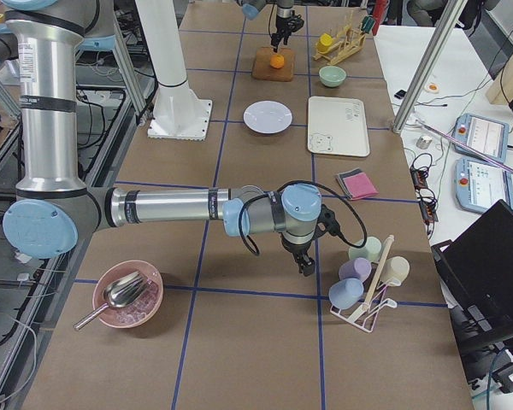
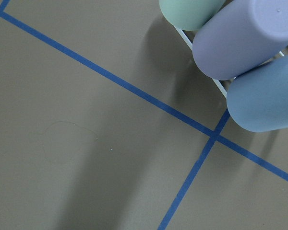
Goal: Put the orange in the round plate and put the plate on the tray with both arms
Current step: 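Reach the left gripper down to the orange on the wooden board and grasp it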
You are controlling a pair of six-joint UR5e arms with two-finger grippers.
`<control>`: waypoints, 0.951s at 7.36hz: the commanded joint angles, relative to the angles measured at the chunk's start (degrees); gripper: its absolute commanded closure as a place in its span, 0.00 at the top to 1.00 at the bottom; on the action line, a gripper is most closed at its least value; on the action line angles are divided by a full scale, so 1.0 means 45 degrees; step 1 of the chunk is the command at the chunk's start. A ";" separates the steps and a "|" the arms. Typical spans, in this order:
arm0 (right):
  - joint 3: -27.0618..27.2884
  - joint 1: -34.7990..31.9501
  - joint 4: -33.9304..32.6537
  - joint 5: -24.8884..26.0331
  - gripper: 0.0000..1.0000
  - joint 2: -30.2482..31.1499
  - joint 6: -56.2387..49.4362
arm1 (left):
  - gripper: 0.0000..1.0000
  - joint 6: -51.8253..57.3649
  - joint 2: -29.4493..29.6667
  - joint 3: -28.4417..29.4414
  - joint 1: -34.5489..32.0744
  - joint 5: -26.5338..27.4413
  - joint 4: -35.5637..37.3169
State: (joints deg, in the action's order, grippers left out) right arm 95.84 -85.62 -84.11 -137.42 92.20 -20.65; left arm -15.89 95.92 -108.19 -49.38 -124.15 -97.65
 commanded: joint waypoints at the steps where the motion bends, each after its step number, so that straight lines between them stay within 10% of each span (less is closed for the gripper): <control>1: -0.0028 0.0120 0.0038 0.0010 1.00 0.0020 0.0000 | 1.00 -0.0218 -0.0026 0.0058 0.0444 0.0940 -0.0037; 7: 0.0011 0.0413 0.0253 -0.0244 1.00 -0.0019 0.0020 | 1.00 -0.0414 0.0753 0.1113 0.0603 0.0016 -0.0038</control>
State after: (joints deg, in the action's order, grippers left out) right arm 95.85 -83.85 -82.98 -138.50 92.11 -20.57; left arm -17.53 98.56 -103.30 -46.71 -121.68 -97.89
